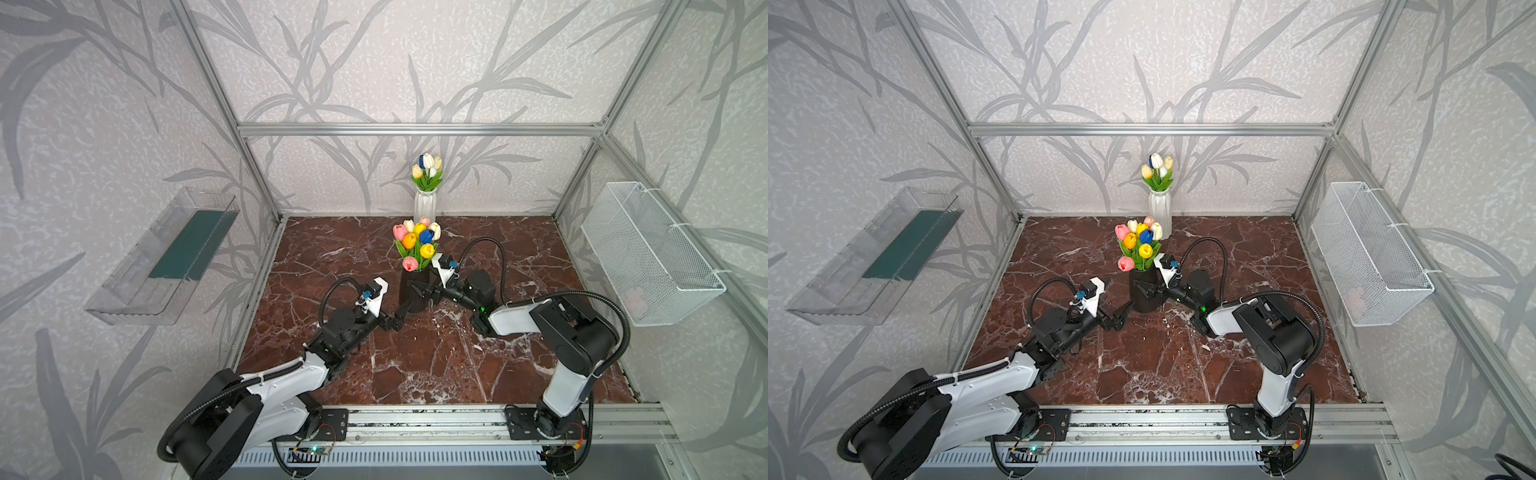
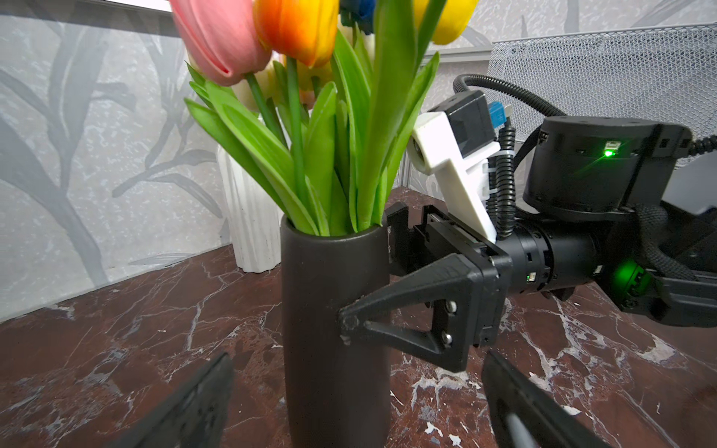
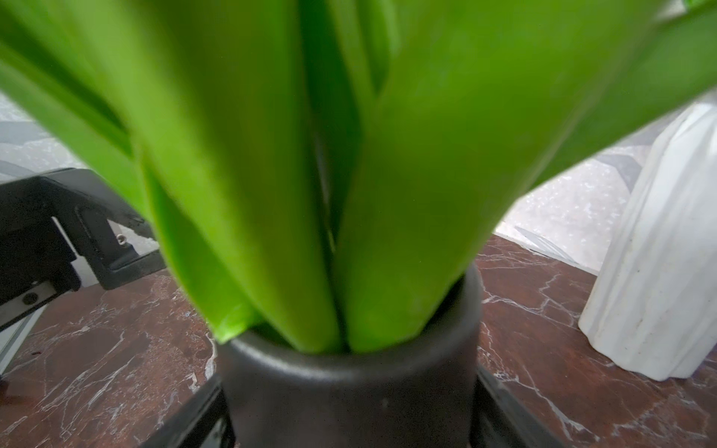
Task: Arrange the flowers into the vase
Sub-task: 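Carry the black vase beside the white vase with right gripper while left releases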
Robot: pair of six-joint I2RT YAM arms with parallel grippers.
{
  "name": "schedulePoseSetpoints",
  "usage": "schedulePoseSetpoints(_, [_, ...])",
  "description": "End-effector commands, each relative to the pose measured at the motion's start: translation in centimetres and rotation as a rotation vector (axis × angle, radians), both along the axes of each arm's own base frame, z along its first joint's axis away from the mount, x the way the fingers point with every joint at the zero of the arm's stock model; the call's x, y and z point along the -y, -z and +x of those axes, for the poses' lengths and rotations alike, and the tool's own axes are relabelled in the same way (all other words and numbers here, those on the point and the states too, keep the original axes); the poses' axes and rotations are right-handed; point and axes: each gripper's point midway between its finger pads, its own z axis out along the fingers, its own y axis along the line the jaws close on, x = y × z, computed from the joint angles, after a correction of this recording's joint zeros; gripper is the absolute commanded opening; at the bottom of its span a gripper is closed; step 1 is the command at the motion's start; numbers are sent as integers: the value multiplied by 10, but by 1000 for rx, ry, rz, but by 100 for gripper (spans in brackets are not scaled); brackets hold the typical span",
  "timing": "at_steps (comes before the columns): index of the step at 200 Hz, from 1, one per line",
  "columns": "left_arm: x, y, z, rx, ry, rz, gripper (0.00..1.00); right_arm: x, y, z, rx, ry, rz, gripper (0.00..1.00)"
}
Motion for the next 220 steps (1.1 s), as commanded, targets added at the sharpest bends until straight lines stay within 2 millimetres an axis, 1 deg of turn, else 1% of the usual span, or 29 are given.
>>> schedulePoseSetpoints(1, [-4, -6, 3, 36, -17, -3, 100, 37, -46, 23, 132, 133, 65, 40])
schedulePoseSetpoints(12, [-4, -6, 4, 40, -20, -2, 100, 50, -56, 31, 162, 165, 69, 39])
schedulePoseSetpoints(27, [-4, -7, 4, 44, -20, 0, 100, 67, -61, 44, 205, 229, 44, 38])
schedulePoseSetpoints(29, [-5, -6, 4, 43, -21, 2, 100, 70, -72, 44, 228, 239, 50, 38])
schedulePoseSetpoints(32, [-5, -6, 5, 43, -24, 2, 100, 75, -75, 47, 243, 257, 46, 38])
schedulePoseSetpoints(49, [-6, -4, 5, 42, -28, 7, 100, 96, -85, 68, 287, 335, 20, 38])
schedulePoseSetpoints(54, [-7, -5, 5, 44, -30, 7, 100, 104, -93, 74, 306, 357, 29, 38])
schedulePoseSetpoints(56, [-7, -4, 5, 45, -30, 9, 100, 106, -86, 79, 296, 365, 24, 38])
schedulePoseSetpoints(59, [-7, -4, 5, 45, -31, 9, 100, 111, -85, 85, 294, 375, 26, 38])
schedulePoseSetpoints(67, [-7, -5, 6, 50, -33, 10, 100, 122, -89, 97, 307, 400, 45, 37])
schedulePoseSetpoints(83, [-8, -4, 7, 55, -37, 18, 100, 144, -90, 124, 311, 449, 77, 36])
schedulePoseSetpoints(93, [-8, -4, 9, 60, -43, 19, 100, 155, -93, 140, 319, 467, 101, 36])
schedulePoseSetpoints(104, [-9, -4, 10, 63, -46, 17, 99, 164, -96, 156, 328, 477, 120, 35])
schedulePoseSetpoints(123, [-9, -3, 13, 63, -52, 16, 100, 171, -98, 181, 340, 499, 117, 35])
schedulePoseSetpoints(128, [-9, -2, 14, 61, -53, 17, 100, 171, -95, 188, 338, 498, 113, 35])
schedulePoseSetpoints(132, [-9, -2, 15, 60, -55, 15, 100, 172, -97, 193, 346, 498, 116, 35])
schedulePoseSetpoints(167, [-8, 2, 17, 49, -52, 23, 100, 169, -98, 228, 375, 487, 124, 35])
schedulePoseSetpoints(195, [-5, 4, 19, 44, -45, 36, 100, 167, -99, 249, 402, 484, 143, 35])
schedulePoseSetpoints(212, [-4, 8, 22, 39, -47, 51, 100, 174, -96, 258, 402, 495, 187, 36])
schedulePoseSetpoints(220, [-3, 10, 23, 41, -46, 55, 100, 173, -95, 260, 405, 477, 197, 37])
